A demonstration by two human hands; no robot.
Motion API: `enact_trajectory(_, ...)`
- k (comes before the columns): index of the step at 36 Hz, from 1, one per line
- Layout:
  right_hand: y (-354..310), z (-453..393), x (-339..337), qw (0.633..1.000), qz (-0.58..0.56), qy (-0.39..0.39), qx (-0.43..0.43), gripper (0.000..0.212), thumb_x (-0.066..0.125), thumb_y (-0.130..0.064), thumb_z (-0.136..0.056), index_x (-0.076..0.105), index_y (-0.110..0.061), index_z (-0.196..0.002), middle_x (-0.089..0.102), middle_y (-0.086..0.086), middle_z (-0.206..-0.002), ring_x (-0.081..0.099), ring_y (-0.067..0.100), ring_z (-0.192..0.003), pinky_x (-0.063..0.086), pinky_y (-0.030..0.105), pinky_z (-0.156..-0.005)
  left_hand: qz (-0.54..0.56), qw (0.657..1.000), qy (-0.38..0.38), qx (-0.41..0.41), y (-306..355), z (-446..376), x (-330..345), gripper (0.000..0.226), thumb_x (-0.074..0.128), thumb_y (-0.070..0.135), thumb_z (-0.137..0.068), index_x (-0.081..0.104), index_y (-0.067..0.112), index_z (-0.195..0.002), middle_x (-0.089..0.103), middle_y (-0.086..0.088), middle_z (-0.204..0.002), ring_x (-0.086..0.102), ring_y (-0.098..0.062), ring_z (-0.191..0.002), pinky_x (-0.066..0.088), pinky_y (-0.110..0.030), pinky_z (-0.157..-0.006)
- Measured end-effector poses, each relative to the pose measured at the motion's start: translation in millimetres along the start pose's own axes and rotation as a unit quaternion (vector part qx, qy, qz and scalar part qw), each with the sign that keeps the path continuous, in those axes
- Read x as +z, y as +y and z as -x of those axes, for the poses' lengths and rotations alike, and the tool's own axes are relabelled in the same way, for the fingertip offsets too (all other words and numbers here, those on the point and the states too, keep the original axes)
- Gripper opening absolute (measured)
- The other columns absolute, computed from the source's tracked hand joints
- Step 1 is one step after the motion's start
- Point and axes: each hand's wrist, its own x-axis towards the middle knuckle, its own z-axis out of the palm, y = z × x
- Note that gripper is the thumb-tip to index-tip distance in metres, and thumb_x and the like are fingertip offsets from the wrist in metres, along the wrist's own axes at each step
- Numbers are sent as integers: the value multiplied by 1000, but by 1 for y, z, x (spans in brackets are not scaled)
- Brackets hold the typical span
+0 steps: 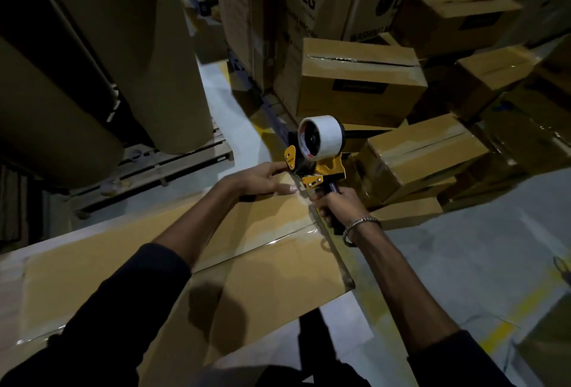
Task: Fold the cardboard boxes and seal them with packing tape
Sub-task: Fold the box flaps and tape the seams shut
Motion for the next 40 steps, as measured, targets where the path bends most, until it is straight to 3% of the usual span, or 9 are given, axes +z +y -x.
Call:
enact_trajectory(4,2,0,-2,1000,1,-5,0,17,63,-1,-85,75,-6,-96,59,3,-63,48,14,-49,39,26,-46,-90,995,25,18,-5,2,4,55,69,55,-96,52,39,-146,60,9,-143,57,-14,-129,46,-39,-111)
enact_trajectory(10,4,6,-6,999,20,-27,-10,11,62,-1,-89,66,-10,-93,59,5,-69,50,15,-55,42,30,-54,-172,984,39,33,-4,5,6,61,61,56,-101,46,31,-154,58,0,-150,56,-20,-130,46,-41,-111)
enact_trajectory(17,2,16,-8,999,43,-31,-14,10,61,-3,-87,66,-11,-93,60,4,-67,50,15,-56,42,30,-54,-199,972,120,41,-14,6,12,68,54,79,-91,52,41,-147,64,8,-144,62,-18,-124,52,-47,-103)
enact_trajectory(23,24,37,-24,997,62,-37,11,8,64,-5,-87,69,-11,-91,62,3,-67,54,20,-63,43,34,-58,-214,967,137,22,-20,3,12,85,46,87,-88,48,34,-154,56,7,-153,56,-19,-136,48,-49,-109)
enact_trajectory(30,54,56,-35,997,58,-34,35,12,65,3,-88,67,-8,-88,61,2,-62,56,16,-57,44,27,-51,-85,993,80,24,-17,1,5,55,59,54,-103,58,23,-149,60,-8,-149,60,-29,-130,50,-39,-103)
enact_trajectory(32,58,55,-32,997,50,-32,41,14,64,4,-87,68,-9,-86,62,1,-63,58,19,-61,45,29,-54,-8,995,99,1,-12,4,6,46,53,52,-106,70,22,-136,66,-16,-138,65,-33,-117,53,-47,-102)
enact_trajectory(35,59,56,-29,998,38,-30,45,15,61,4,-87,67,-9,-86,62,2,-62,58,19,-60,46,29,-54,39,984,170,-22,-3,1,13,53,49,70,-99,83,30,-100,77,-1,-107,72,-19,-96,54,-50,-103)
enact_trajectory(38,59,57,-28,998,46,-27,46,15,61,3,-86,68,-11,-85,62,2,-62,59,19,-61,48,30,-56,-3,965,255,-68,3,-12,26,70,51,93,-80,76,29,-68,67,12,-61,66,-16,-68,54,-37,-80)
enact_trajectory(40,58,55,-27,997,57,-20,44,16,62,1,-83,70,-12,-80,65,2,-61,61,21,-63,49,34,-62,-96,944,301,-92,4,-19,32,78,49,102,-66,76,29,-71,66,11,-56,67,-16,-66,54,-34,-72)
